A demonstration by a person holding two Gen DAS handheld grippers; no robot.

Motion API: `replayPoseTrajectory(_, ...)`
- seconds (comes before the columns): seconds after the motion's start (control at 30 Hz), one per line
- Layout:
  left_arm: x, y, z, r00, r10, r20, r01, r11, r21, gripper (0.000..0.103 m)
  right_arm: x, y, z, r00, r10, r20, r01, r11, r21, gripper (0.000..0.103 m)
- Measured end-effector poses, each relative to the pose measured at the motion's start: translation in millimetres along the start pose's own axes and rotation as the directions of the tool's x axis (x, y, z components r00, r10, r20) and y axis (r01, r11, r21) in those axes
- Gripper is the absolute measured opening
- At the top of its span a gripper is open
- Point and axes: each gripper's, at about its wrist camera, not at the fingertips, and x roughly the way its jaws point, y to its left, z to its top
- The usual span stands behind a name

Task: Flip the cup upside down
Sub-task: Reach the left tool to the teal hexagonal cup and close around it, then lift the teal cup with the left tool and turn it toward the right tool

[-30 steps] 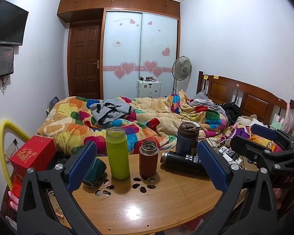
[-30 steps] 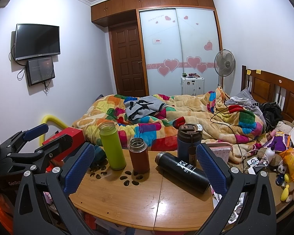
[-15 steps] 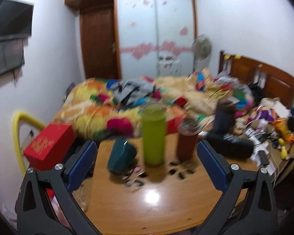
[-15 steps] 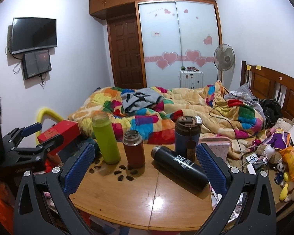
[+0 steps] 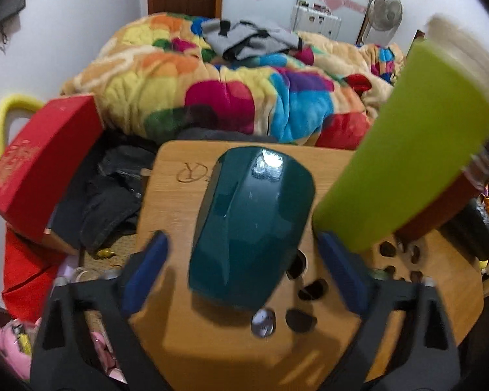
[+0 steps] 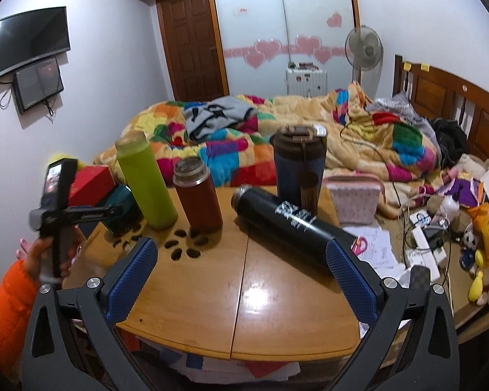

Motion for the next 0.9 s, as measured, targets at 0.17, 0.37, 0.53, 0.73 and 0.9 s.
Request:
replayPoseTrajectory(0.17,10,-4,-8,1.0,0.005,-0.002,-0.005,1.0,0.007,0.071,16,-2,-9,0.999,0.004,-0.052,-0.004,1.0,0.006,0.103)
replayPoseTrajectory(0.37,-5,-12,-30,1.0,0.01,0.007,-0.01,1.0,0.015,0.068,29,1,-17,0.996,0.022,-0.088,-0.021,1.0,0.014,0.103)
replayPoseTrajectory(0.53,-23,-32,-57,1.0,0.005,0.016,-0.005,0.999,0.043,0.068,33,3,-23,0.994,0.031,-0.104,-0.029,0.999,0.021,0.103)
replayPoseTrajectory(0.73,-41,-75,-86,0.999,-0.044,0.008,0.043,0.996,0.082,0.068,33,5,-32,0.992,0.032,-0.122,-0.03,0.999,0.02,0.103)
replayPoseTrajectory(0.9,-47,-119,-100,0.998,-0.067,0.012,0.065,0.992,0.107,0.068,29,0,-38,0.991,0.024,-0.134,-0.02,0.999,0.029,0.103)
